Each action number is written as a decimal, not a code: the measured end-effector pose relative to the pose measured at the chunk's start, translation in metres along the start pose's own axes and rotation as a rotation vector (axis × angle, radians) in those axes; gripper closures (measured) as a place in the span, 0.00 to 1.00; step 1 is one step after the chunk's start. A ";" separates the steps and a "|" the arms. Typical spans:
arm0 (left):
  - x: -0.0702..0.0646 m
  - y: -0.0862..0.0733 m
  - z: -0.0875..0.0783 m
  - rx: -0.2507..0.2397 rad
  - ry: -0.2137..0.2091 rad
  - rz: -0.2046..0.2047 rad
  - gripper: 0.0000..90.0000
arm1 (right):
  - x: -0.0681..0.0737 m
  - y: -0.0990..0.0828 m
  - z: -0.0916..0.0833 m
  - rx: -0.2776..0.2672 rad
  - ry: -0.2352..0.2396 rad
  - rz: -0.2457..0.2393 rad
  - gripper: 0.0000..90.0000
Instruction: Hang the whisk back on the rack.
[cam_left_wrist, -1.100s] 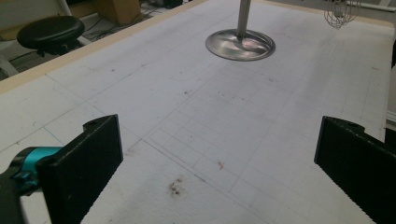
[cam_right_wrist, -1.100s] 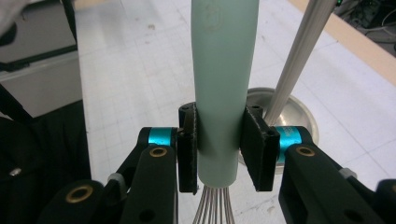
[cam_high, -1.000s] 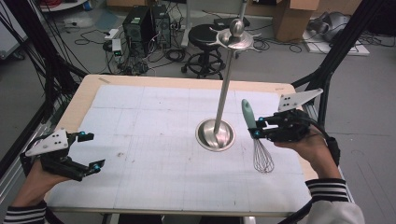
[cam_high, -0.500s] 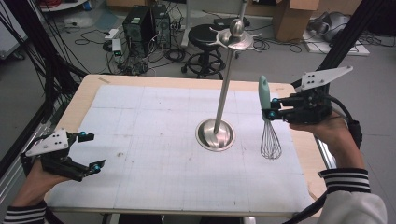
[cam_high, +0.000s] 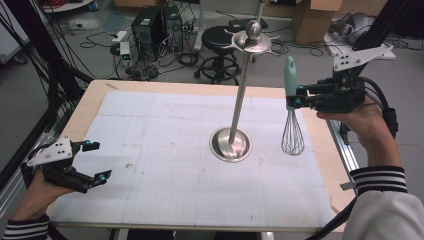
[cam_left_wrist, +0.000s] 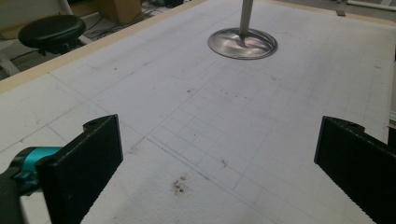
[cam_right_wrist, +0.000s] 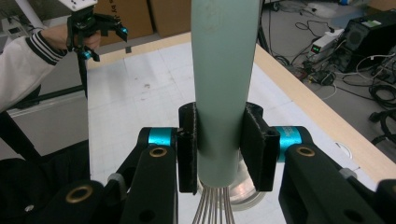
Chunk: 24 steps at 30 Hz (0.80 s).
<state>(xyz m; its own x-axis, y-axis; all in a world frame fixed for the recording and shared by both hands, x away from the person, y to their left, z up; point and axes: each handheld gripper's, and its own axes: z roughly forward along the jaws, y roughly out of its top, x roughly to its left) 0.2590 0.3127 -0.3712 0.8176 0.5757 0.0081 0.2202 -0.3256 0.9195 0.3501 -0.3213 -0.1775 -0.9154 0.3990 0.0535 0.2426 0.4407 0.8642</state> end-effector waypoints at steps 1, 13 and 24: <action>0.000 0.000 0.000 0.000 -0.001 0.000 0.02 | 0.000 0.002 0.000 -0.002 0.001 0.001 0.77; 0.001 0.000 0.001 0.000 -0.002 -0.002 0.02 | -0.006 0.015 0.009 0.000 0.006 -0.005 0.77; 0.002 0.000 -0.001 -0.003 -0.003 0.000 0.02 | -0.010 0.019 0.024 0.000 0.020 -0.010 0.77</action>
<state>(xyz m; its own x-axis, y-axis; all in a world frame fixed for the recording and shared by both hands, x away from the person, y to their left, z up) 0.2600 0.3145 -0.3712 0.8195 0.5731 0.0067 0.2187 -0.3236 0.9206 0.3715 -0.2973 -0.1733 -0.9240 0.3784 0.0546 0.2331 0.4445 0.8649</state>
